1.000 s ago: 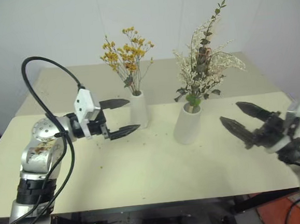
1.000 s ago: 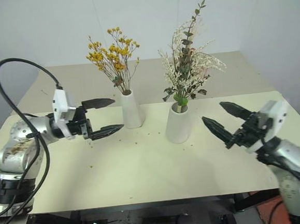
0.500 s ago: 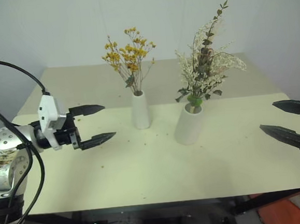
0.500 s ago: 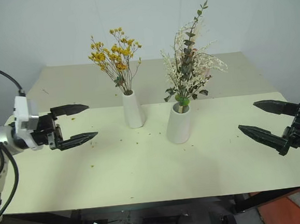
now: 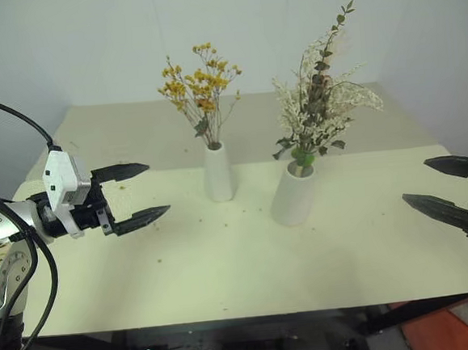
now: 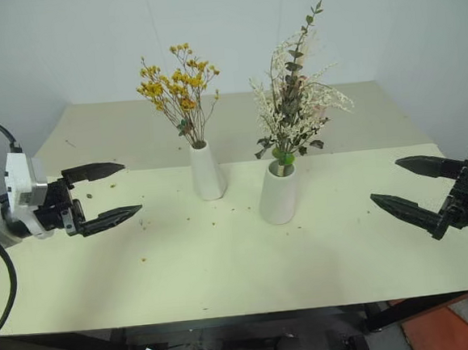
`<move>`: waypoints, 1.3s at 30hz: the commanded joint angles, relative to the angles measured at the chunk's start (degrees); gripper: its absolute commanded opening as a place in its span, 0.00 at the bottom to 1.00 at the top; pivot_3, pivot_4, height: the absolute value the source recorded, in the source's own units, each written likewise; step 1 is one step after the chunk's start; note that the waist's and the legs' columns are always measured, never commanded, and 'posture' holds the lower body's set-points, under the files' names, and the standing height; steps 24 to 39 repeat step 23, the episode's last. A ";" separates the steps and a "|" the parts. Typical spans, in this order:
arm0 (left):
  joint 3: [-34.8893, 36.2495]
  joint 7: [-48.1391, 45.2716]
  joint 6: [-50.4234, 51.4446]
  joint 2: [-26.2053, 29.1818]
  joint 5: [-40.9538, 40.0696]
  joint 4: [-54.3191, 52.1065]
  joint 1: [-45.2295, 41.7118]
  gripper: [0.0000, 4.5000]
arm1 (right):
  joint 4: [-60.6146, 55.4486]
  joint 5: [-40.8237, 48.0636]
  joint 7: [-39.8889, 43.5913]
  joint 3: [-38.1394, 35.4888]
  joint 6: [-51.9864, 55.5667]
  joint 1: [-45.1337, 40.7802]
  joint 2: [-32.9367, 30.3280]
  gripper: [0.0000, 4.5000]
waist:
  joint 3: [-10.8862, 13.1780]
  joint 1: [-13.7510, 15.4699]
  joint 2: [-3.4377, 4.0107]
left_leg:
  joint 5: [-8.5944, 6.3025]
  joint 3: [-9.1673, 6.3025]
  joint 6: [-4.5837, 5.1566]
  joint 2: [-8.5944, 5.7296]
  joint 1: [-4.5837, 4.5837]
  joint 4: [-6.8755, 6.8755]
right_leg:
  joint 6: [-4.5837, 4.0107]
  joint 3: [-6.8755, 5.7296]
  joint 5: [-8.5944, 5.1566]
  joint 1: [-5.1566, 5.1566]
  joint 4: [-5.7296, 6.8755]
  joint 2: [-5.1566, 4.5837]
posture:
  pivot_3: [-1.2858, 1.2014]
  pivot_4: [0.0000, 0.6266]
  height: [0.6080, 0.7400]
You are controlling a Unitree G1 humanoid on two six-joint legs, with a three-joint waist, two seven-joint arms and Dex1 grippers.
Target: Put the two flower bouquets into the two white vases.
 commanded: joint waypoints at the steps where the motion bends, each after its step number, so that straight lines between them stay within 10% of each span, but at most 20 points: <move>1: 2.71 0.23 0.41 2.10 -1.01 -1.84 0.30 1.00 | -3.02 0.73 -0.20 -0.29 0.40 -0.53 -0.46 1.00 | 0.00 -0.03 0.00 | 0.00 0.00 0.00 0.00 0.00 0.00 | 0.00 0.00 0.00 -0.01 0.00 0.00 | 0.52 0.24 1.00; 39: 14.85 -1.09 8.45 6.10 -10.18 -8.18 10.16 1.00 | 0.61 5.38 1.85 7.95 5.30 -9.90 -1.44 1.00 | -0.01 -0.02 -0.01 | -0.01 0.01 0.01 0.06 -0.01 -0.01 | -0.06 -0.03 -0.03 -0.03 -0.02 0.01 | 0.52 0.24 1.00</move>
